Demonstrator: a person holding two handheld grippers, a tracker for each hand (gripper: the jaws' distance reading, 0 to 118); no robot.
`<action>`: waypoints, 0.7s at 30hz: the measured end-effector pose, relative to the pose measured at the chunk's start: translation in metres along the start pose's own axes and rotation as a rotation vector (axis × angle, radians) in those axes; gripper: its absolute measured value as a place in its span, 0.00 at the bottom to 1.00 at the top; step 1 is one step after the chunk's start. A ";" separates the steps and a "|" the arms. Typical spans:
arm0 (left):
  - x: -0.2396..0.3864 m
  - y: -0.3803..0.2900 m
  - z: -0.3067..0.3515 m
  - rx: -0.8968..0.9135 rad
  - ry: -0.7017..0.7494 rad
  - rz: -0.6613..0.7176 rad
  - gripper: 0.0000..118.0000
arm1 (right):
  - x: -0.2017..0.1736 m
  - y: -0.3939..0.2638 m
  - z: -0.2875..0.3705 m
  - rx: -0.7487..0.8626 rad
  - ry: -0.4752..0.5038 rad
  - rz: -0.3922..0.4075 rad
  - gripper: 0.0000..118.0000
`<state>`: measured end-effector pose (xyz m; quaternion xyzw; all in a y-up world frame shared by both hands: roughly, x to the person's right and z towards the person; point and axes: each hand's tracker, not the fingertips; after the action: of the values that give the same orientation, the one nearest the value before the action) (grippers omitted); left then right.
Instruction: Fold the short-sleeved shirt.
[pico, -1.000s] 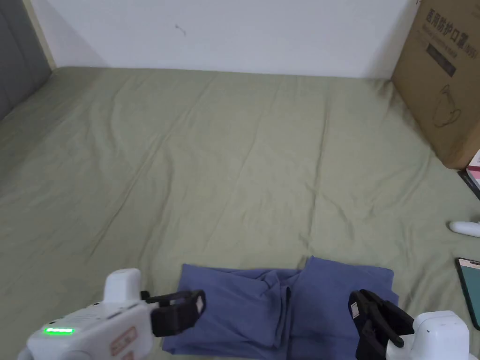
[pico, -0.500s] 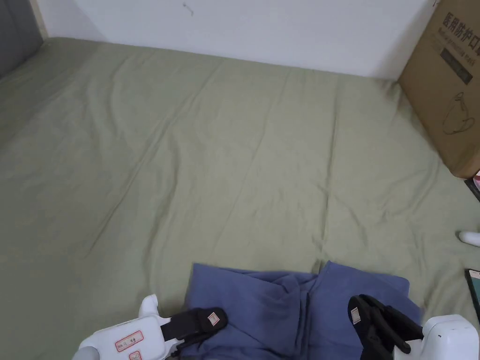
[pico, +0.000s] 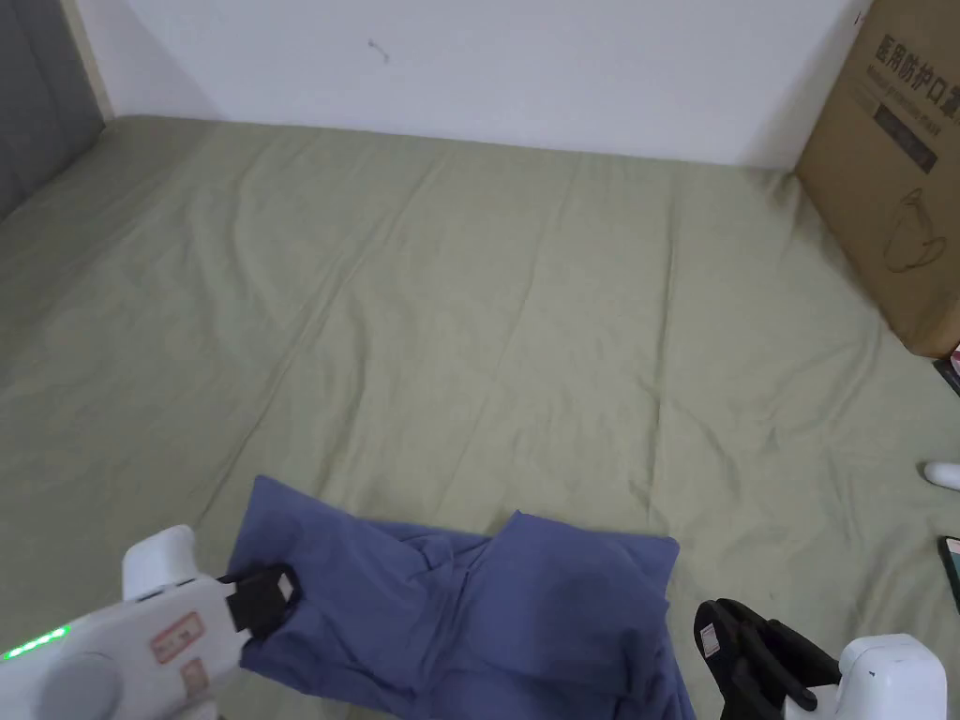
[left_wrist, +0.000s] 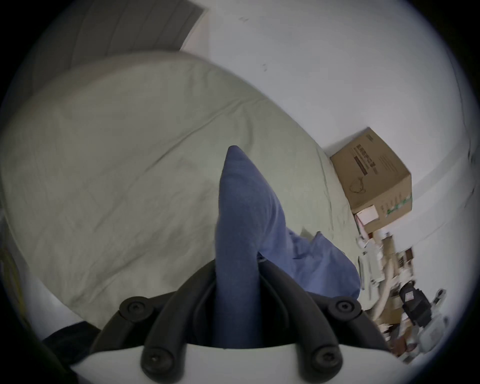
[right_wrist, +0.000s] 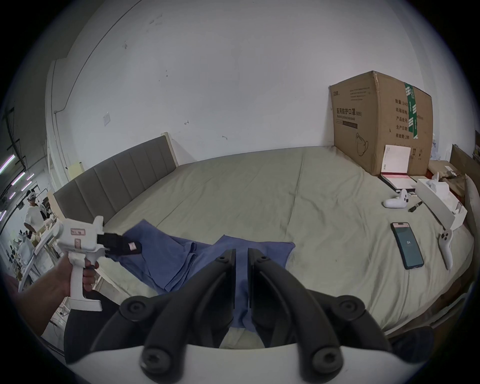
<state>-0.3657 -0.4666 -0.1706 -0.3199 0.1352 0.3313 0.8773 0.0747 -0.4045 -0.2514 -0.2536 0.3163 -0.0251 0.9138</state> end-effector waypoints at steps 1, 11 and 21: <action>0.025 -0.001 0.003 0.040 0.013 -0.086 0.07 | 0.002 -0.001 0.003 0.002 0.000 -0.007 0.08; 0.256 -0.144 -0.084 -0.067 0.105 -0.776 0.07 | 0.038 -0.011 0.029 0.010 -0.105 0.005 0.08; 0.256 -0.125 -0.058 -0.002 -0.181 -0.504 0.86 | 0.067 -0.006 0.041 0.013 -0.106 -0.014 0.08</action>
<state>-0.0934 -0.4500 -0.2704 -0.3135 -0.0281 0.1301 0.9402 0.1536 -0.4051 -0.2588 -0.2507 0.2654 -0.0200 0.9308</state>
